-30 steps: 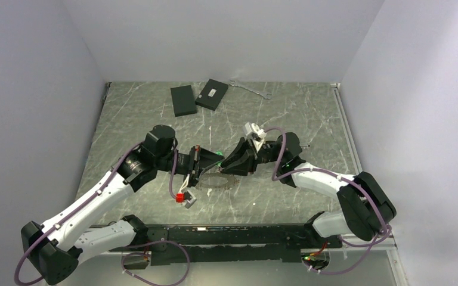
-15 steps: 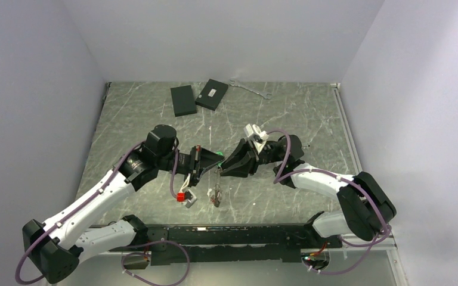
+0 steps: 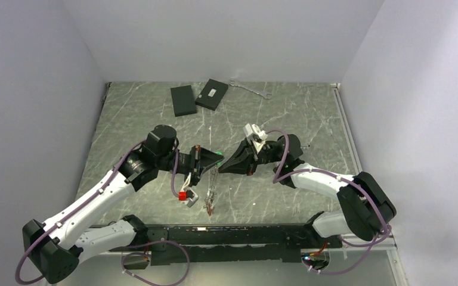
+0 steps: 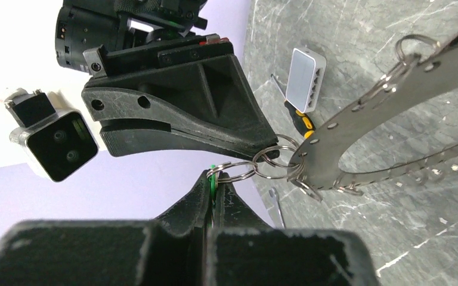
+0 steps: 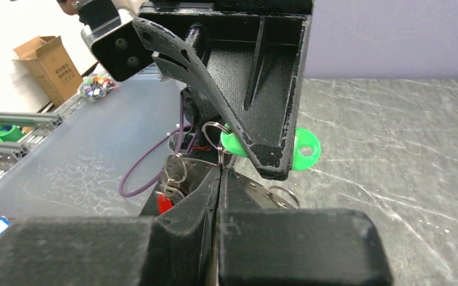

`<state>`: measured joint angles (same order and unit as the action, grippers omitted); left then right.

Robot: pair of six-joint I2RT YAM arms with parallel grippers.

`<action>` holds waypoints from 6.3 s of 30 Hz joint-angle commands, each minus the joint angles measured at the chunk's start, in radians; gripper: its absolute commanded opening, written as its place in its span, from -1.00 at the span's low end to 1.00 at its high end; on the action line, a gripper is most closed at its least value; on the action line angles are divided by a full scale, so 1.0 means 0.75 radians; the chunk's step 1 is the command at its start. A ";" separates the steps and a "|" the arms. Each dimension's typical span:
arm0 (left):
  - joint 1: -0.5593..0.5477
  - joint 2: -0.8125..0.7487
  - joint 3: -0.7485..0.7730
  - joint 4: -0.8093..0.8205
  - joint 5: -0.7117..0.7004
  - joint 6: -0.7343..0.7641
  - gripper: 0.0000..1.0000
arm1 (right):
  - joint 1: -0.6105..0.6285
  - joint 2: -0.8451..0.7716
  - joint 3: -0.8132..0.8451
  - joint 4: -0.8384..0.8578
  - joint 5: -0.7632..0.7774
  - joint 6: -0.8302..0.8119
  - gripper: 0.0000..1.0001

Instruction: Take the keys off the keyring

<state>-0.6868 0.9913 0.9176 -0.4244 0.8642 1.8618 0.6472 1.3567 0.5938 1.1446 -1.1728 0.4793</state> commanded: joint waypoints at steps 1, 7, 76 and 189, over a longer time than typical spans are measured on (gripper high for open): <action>0.005 -0.063 -0.015 0.115 -0.049 -0.114 -1.00 | -0.025 -0.020 0.036 -0.036 0.031 -0.020 -1.00; 0.005 -0.106 -0.034 0.106 -0.158 -0.314 -1.00 | -0.073 -0.028 0.010 0.100 0.071 0.120 -1.00; -0.010 0.112 -0.235 0.179 -0.146 -0.669 -1.00 | -0.009 0.037 0.170 -1.075 0.062 -0.898 -0.31; -0.252 0.070 -0.245 0.175 -0.662 -0.913 -1.00 | -0.170 0.266 -0.139 0.116 -0.001 0.027 -0.95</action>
<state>-0.8703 1.0622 0.7071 -0.3168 0.4023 1.1667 0.5255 1.6264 0.4911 1.2469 -1.1755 0.6323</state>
